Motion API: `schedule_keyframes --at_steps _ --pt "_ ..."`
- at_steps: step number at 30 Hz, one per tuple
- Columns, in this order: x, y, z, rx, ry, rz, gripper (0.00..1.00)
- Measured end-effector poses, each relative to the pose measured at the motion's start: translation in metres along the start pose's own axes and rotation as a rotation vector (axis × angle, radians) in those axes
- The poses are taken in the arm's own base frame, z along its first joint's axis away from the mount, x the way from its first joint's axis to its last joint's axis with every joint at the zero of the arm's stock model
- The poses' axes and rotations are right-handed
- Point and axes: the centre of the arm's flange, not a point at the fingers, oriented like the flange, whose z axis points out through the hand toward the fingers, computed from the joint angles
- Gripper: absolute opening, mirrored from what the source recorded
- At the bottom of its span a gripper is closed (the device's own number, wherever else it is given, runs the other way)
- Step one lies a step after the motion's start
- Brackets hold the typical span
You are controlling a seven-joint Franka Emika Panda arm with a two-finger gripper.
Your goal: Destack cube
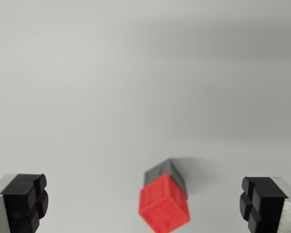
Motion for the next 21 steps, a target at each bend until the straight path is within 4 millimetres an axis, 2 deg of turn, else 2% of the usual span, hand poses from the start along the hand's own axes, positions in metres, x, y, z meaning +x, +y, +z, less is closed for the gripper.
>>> schedule_keyframes --at_steps 21 --pt "-0.027 0.035 0.027 -0.001 0.007 -0.158 1.0"
